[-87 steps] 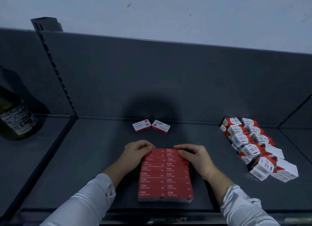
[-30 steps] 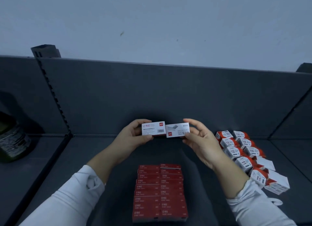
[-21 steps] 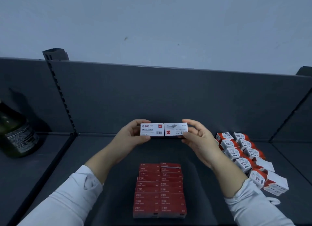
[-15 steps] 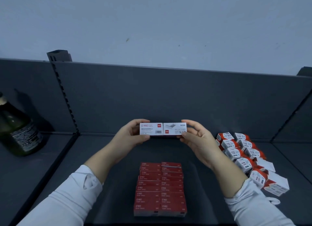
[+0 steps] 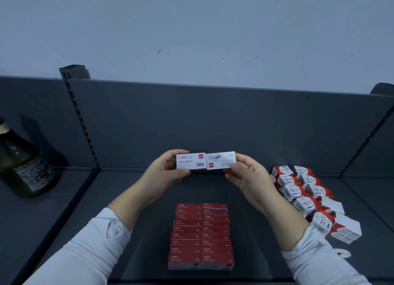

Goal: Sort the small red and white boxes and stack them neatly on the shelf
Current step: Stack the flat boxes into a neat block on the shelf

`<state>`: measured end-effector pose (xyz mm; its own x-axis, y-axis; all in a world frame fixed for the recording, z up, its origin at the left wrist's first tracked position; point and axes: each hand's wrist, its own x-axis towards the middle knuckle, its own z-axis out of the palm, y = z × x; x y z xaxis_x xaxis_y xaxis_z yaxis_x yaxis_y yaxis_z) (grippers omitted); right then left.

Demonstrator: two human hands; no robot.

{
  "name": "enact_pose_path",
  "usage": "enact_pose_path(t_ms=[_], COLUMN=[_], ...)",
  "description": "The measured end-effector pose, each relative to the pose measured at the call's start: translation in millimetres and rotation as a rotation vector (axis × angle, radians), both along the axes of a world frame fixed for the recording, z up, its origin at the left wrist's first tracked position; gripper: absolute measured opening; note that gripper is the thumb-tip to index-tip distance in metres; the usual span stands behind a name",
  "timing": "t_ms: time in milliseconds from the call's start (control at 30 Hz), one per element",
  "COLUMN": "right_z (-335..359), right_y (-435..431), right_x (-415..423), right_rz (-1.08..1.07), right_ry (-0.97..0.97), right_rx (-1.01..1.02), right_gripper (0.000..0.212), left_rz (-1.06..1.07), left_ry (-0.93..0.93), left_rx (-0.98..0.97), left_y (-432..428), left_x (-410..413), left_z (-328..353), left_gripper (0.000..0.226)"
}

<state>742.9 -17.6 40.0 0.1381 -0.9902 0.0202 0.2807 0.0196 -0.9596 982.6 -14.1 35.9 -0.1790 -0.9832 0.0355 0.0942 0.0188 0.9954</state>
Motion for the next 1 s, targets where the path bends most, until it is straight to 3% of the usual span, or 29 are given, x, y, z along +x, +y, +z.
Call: enact_pose_path(t_ms=[167,333,433,600,800,1000], right_z=[10,18,23,26,27,26], right_y=[-2,-2,-3,0,-1,-2], right_x=[0,-5,-3,1,-5,-1], right_rz=[0.002,0.127,0.116,0.097,0.12,0.083], right_ry=[0.01,0.251,0.375,0.341,0.212,0.266], right_rx=[0.067,0.05,0.023,0.021,0.086,0.07], right_gripper=[0.032,0.044,0.037,0.019,0.029,0.019], left_rz=[-0.003,-0.021,-0.048,-0.117,-0.086,-0.107], left_ry=[-0.005,-0.009,-0.015,-0.038,0.011,-0.032], left_rx=[-0.002,-0.006,-0.006,0.011,0.02,0.008], left_y=[0,0,0,1,1,1], left_x=[-1,-2,-1,-4,-3,-5], left_z=[1,5,8,8,9,11], left_gripper=[0.042,0.041,0.041,0.042,0.042,0.046])
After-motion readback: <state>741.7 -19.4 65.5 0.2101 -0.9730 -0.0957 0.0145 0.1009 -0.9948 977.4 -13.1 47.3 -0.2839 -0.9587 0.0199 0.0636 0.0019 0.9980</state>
